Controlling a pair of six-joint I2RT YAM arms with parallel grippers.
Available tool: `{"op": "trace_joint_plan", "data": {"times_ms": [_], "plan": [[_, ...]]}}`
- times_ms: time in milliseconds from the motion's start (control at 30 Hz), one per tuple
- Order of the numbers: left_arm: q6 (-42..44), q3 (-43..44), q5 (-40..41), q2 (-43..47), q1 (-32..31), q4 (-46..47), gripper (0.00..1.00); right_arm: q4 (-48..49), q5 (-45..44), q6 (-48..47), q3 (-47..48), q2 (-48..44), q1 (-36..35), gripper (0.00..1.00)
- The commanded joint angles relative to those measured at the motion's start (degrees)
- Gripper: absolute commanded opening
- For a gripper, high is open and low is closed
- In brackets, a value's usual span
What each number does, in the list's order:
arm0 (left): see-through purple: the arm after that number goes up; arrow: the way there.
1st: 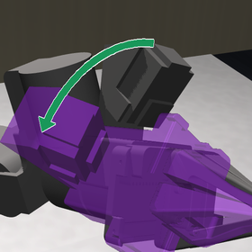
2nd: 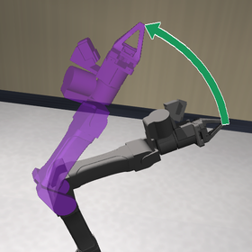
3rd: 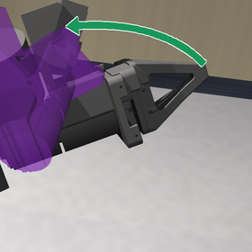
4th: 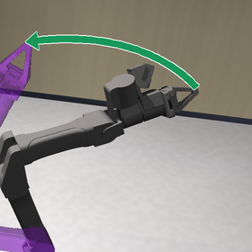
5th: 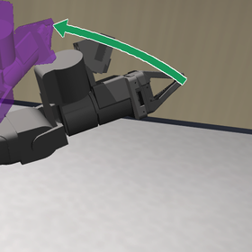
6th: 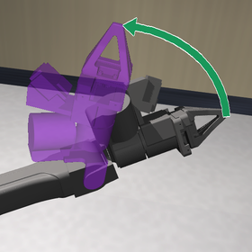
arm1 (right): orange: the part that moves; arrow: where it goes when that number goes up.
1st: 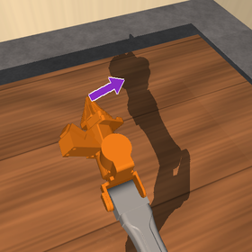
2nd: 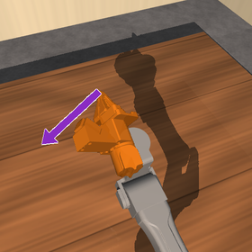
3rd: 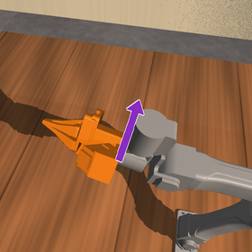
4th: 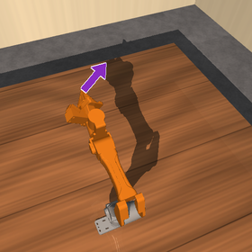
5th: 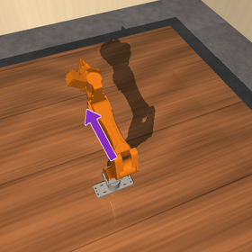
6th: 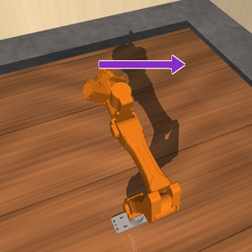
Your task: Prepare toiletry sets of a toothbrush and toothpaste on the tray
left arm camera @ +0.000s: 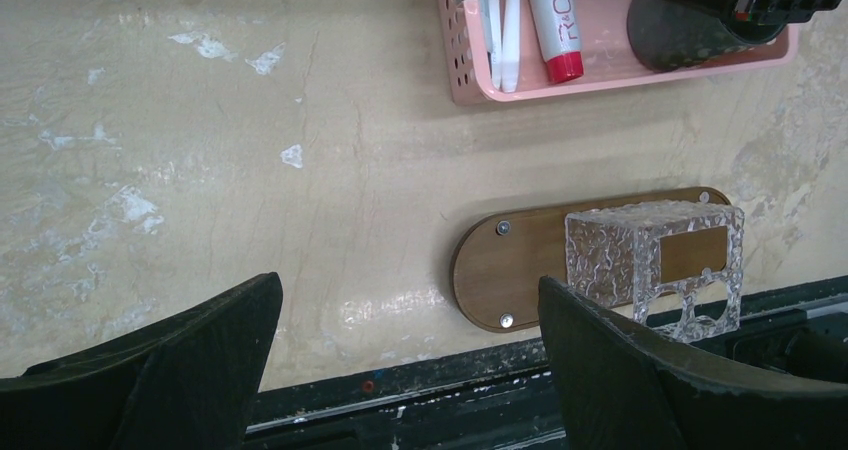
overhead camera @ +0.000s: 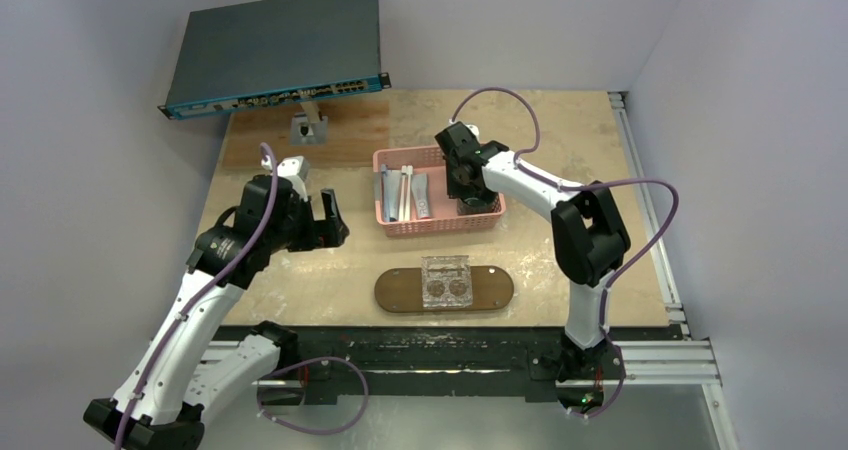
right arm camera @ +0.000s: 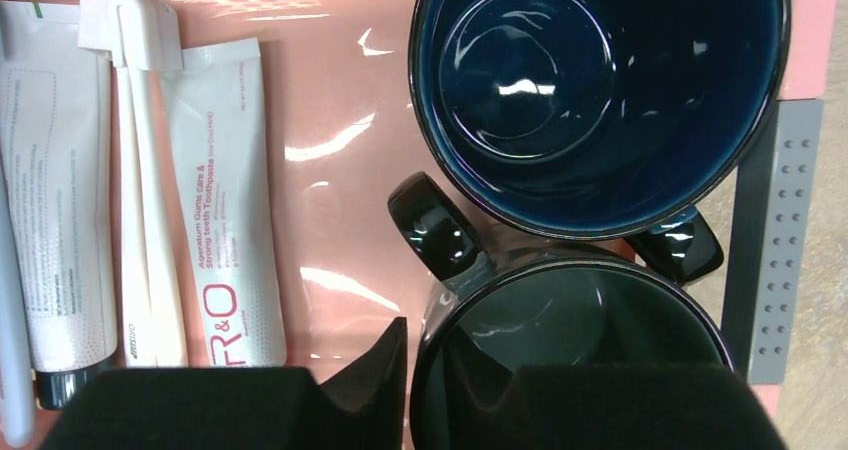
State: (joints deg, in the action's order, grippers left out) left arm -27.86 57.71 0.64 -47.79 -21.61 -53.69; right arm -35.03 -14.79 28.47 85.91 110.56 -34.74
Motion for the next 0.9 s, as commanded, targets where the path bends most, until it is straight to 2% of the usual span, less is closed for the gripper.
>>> {"op": "trace_joint_plan", "data": {"times_ms": [0,133,867], "plan": [[0.70,0.73,-0.38,-0.02,0.51,1.92,1.00,2.26,1.98,0.05,1.15,0.08,0.17,0.15],[0.69,0.74,-0.38,-0.03,0.56,1.92,1.00,2.16,2.45,-0.37,1.16,-0.03,0.15,0.00],[0.86,0.73,-1.57,-0.11,1.03,2.09,1.00,-1.18,-3.97,-5.23,5.79,-11.80,-1.53,0.00]]}}
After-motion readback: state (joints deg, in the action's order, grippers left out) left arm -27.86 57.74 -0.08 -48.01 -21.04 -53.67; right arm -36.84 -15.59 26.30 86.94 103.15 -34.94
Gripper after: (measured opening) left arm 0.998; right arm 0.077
